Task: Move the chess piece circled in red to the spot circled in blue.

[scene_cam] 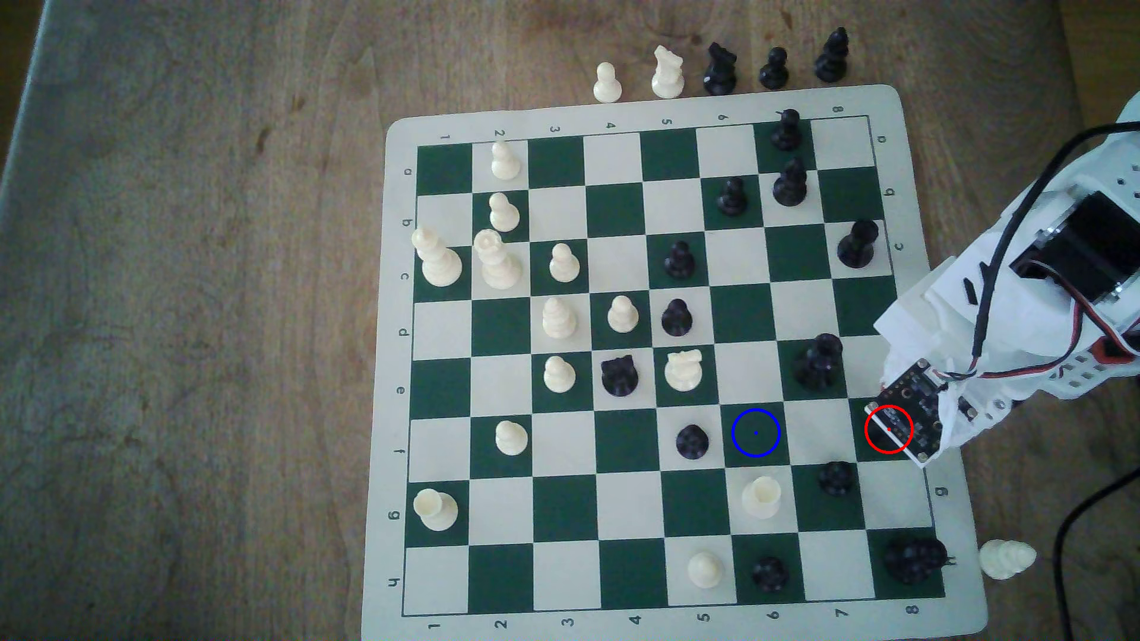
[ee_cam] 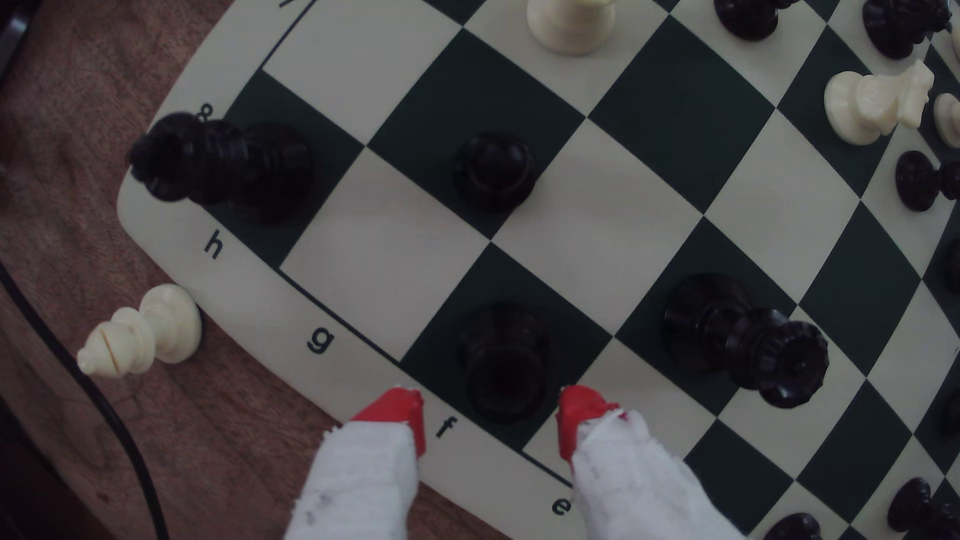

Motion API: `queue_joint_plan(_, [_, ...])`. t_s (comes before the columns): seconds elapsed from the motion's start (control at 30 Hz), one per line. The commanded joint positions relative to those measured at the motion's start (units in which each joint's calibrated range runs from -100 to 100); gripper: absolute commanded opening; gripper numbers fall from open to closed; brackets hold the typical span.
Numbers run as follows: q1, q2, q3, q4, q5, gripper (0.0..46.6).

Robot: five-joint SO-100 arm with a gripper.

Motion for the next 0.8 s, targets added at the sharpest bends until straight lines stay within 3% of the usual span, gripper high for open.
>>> queue_joint_plan(0.0, [0.05,1.38,-1.16,-1.54,-0.15,13.8])
queue_joint_plan(0.77, [0.36,9.96,-1.25,-9.24,0.59,11.4])
